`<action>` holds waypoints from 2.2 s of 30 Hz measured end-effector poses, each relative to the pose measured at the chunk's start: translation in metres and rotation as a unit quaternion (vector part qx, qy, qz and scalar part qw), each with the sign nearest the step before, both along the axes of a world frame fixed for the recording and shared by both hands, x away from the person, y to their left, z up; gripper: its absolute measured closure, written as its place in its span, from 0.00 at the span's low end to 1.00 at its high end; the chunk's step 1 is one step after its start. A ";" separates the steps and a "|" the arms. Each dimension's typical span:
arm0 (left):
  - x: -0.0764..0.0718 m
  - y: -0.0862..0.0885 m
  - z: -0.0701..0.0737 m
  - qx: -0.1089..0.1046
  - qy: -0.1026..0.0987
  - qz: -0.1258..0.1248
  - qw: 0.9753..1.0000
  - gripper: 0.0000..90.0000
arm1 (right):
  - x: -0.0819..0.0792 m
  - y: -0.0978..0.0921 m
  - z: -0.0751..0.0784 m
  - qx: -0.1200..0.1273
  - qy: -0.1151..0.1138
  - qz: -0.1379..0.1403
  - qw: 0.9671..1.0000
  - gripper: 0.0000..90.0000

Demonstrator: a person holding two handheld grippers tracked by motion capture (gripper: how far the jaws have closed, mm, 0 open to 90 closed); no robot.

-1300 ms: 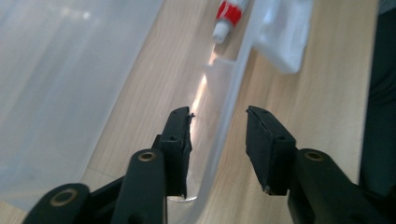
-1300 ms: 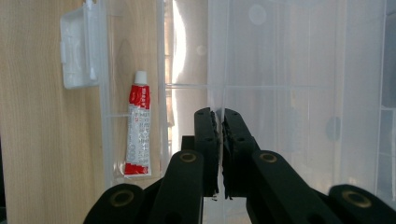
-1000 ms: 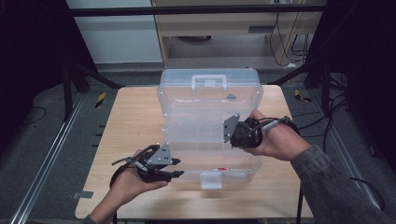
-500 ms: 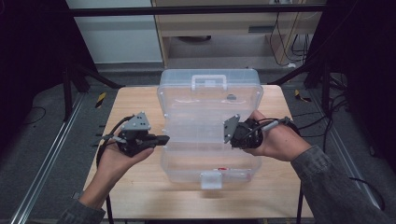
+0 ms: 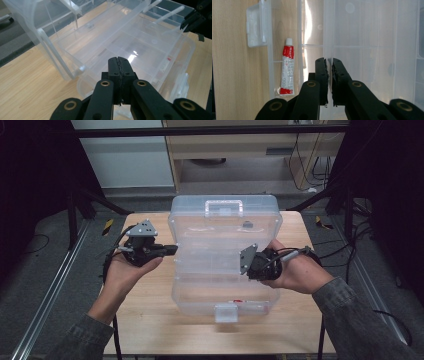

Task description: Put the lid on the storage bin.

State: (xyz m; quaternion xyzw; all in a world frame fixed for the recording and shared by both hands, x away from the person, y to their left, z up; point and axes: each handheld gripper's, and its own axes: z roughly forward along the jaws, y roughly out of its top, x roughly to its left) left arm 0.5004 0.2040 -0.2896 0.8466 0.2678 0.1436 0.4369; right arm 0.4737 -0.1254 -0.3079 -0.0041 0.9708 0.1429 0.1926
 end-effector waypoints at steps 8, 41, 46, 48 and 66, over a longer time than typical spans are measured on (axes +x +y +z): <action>0.013 -0.003 0.008 -0.002 0.002 0.009 1.000 0.99 | -0.002 -0.001 -0.002 -0.001 0.000 0.003 1.000 0.94; 0.018 0.003 0.006 -0.008 0.007 0.031 0.999 0.99 | -0.012 -0.001 -0.011 0.000 0.001 0.010 1.000 0.92; 0.014 0.005 0.003 -0.008 0.008 0.031 0.999 0.99 | -0.014 -0.002 -0.013 0.005 -0.002 0.008 1.000 0.90; 0.012 0.006 0.001 -0.008 0.009 0.031 0.999 0.99 | -0.016 -0.003 -0.014 0.010 -0.003 0.007 1.000 0.87; -0.005 0.010 -0.015 -0.014 0.003 0.012 1.000 0.99 | -0.044 -0.053 -0.016 0.137 -0.041 -0.094 0.985 0.38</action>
